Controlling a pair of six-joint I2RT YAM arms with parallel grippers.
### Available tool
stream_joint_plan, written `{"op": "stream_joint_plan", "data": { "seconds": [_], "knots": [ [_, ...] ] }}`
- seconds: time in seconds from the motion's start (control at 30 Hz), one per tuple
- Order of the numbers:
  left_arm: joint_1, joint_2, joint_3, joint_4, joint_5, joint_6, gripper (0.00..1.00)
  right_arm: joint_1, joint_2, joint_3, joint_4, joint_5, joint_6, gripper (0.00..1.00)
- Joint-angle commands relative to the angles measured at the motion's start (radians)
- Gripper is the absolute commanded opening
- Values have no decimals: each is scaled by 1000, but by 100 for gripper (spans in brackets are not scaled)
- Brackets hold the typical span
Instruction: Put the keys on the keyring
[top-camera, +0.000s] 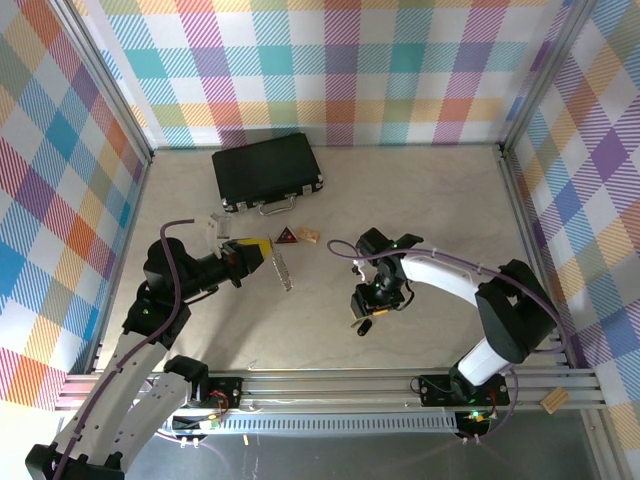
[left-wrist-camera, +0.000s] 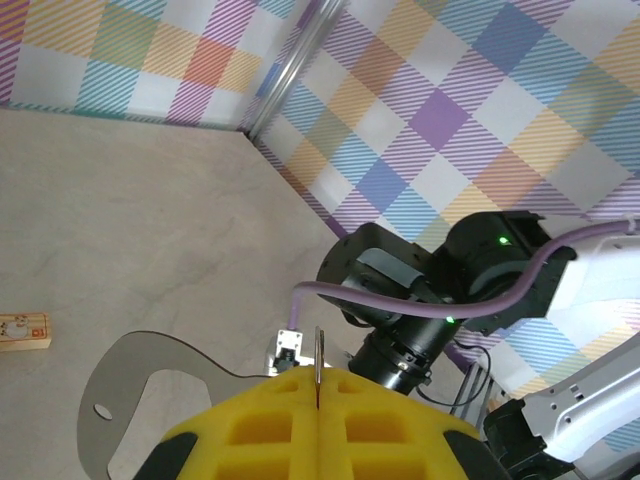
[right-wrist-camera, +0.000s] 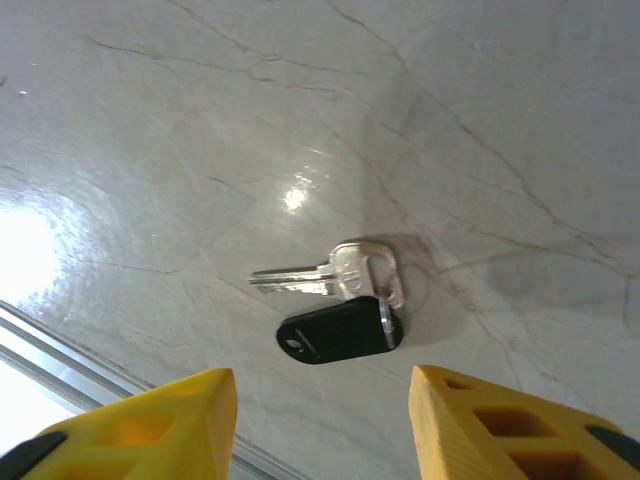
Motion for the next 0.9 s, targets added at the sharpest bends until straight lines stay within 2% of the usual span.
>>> {"op": "stream_joint_plan", "data": {
  "seconds": [0.0,0.23,0.63,0.87],
  "knots": [
    [7,-14,-9,71,25,-21,0,-8,43,42,-48,-29,-62,47],
    [7,-18,-21,95,21,-35,0,-8,109,69,-47,-33,-88,40],
    [8,-29,-18,82,2,-32,0,-8,126,51,-20,-13,-98,23],
    [9,-35,-25,90,-3,-32,0,-8,127,54,-33,17,-109,20]
  ]
}}
